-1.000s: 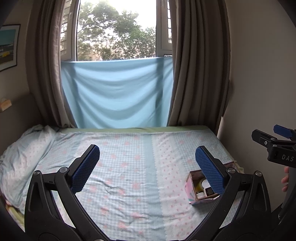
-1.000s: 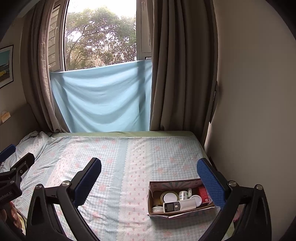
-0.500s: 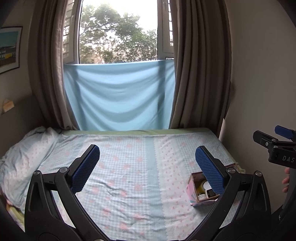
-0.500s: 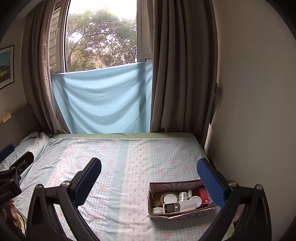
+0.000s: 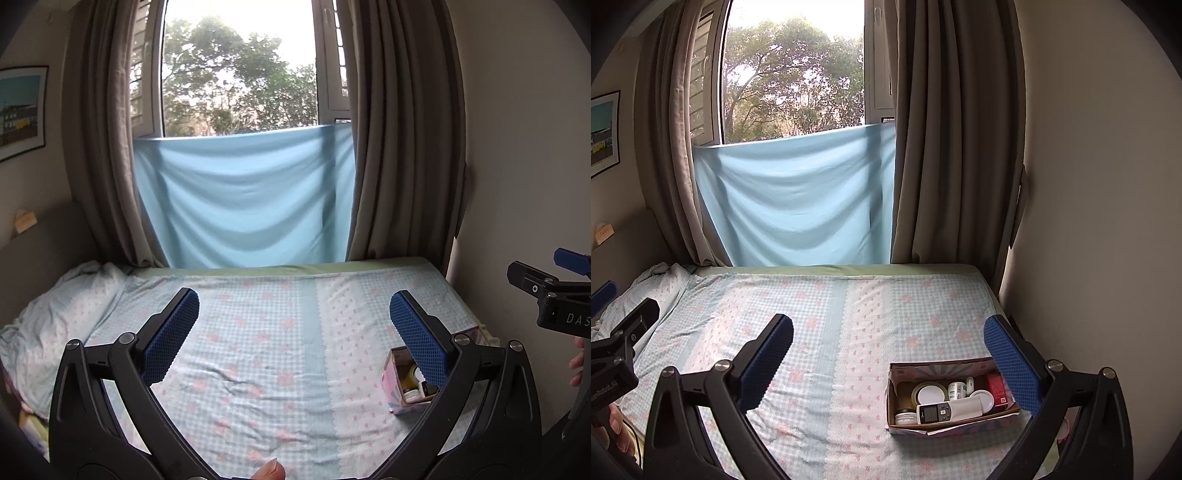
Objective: Organize rigid objects
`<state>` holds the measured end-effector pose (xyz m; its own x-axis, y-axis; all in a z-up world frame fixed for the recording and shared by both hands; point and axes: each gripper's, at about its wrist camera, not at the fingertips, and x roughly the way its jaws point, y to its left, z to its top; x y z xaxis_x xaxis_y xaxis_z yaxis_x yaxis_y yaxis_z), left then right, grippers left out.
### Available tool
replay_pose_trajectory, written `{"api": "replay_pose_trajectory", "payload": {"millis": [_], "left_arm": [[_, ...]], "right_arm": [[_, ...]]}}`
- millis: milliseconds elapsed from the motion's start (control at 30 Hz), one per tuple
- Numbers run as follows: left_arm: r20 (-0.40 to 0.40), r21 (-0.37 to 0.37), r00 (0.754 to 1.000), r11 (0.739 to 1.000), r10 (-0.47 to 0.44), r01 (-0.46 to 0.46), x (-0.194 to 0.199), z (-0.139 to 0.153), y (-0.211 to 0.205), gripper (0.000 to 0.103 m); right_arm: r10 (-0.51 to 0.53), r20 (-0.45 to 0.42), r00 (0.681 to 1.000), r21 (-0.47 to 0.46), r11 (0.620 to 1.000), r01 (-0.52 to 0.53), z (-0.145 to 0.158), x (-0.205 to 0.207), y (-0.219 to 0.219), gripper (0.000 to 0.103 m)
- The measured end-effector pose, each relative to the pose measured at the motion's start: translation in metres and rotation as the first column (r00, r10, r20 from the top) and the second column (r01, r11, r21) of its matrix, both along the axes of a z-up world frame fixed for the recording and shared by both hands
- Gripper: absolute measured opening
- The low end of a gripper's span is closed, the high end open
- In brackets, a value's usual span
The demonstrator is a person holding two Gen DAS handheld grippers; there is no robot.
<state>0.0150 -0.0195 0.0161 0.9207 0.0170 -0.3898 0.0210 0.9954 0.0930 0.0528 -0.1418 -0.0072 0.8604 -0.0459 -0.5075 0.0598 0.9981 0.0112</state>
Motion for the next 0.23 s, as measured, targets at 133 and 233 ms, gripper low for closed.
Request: {"api": "replay_pose_trajectory", "payload": {"millis": [133,233], "left_arm": [[-0.009,-0.006,1.000,1.000,-0.009,0.009,0.0025,-0.0032,-0.0009,0.103],[-0.004,-0.019,1.000,1.000,-0.021,0.021,0.0033,-0.0032,0.0012,0.103]], "right_arm": [[-0.004,0.001,1.000,0.003,1.000,0.004,0.0002,-0.0001,-0.0003,0.103],[-0.007,-0.002,1.000,0.003,1.000,0.007,0.0004,0.0013,0.0001,0.103]]}}
